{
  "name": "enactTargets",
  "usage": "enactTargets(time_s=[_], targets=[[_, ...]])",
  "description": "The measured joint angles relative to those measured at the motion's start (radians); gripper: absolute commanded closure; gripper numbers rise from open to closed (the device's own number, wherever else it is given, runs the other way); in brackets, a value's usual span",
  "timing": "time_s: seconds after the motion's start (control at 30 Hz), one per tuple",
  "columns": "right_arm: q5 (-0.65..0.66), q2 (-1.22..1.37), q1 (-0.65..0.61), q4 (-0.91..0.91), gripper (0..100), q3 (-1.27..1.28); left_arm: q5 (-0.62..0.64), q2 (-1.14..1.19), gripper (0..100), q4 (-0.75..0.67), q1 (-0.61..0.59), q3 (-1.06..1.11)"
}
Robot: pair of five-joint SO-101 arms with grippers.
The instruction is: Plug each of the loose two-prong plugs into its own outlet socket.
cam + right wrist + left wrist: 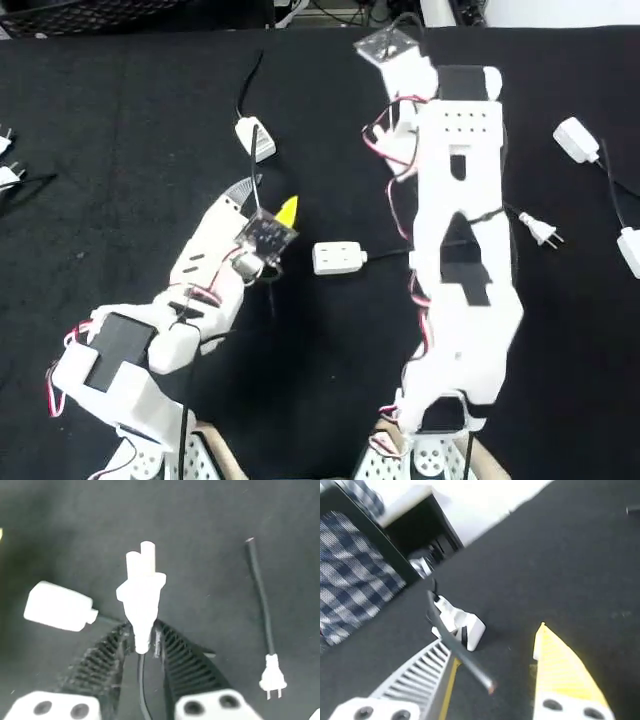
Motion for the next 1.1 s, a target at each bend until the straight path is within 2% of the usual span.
enactTargets(time_s=[0.13,0.4,0.67,0.8,0.93,1.1], targets=[[0.000,-0.110,-0.023,0.000,98.7,0.189,0.000,0.000,76,-0.112,0.000,0.034],[0.000,-0.336,-0.126,-0.011,98.7,0.502,0.000,-0.003,76,-0.238,0.000,0.097],[-0.032,-0.485,-0.273,-0.196,98.7,0.833,0.000,-0.003,76,-0.502,0.035,0.215],[-0.069,-0.514,-0.347,-0.270,98.7,0.933,0.002,-0.009,76,-0.554,0.038,0.242],[-0.118,-0.514,-0.367,-0.322,98.6,0.965,0.054,-0.009,76,-0.598,0.038,0.270],[-0.181,-0.519,-0.381,-0.341,98.6,0.967,0.181,-0.012,76,-0.608,0.046,0.281]])
